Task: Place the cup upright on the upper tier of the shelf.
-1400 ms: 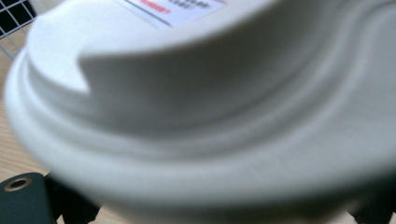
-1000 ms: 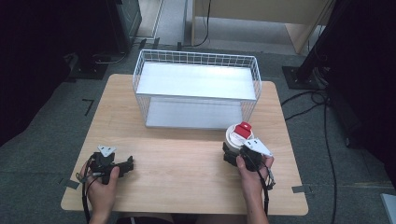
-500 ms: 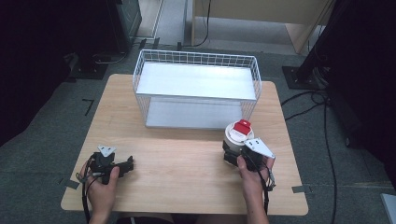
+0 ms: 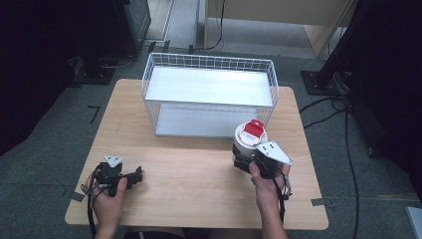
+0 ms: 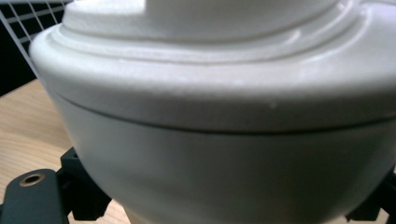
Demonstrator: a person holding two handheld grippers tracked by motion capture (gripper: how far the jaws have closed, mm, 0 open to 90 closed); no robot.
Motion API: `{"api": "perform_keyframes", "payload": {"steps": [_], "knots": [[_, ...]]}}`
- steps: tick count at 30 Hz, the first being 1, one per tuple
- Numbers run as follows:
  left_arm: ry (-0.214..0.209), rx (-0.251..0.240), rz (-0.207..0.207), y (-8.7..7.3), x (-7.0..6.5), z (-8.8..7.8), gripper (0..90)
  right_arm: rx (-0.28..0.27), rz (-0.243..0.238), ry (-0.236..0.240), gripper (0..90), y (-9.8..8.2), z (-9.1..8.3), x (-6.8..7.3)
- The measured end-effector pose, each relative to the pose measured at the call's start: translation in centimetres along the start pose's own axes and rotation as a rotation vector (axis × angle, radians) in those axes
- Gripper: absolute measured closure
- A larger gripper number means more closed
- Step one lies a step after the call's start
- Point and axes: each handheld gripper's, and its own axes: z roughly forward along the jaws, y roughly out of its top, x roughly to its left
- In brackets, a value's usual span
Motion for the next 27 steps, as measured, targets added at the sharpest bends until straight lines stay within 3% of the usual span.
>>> {"api": "perform_keyframes", "payload": {"steps": [4, 27], "knots": [[0.000, 0.001, 0.000, 0.0, 0.0, 0.0, 0.0, -0.015, 0.019, 0.014, 11.5, 1.3, -0.1, 0.3], [0.001, 0.001, 0.001, 0.0, 0.0, 0.0, 0.0, -0.148, -0.024, 0.044, 11.6, 8.3, 0.6, 2.0]]}}
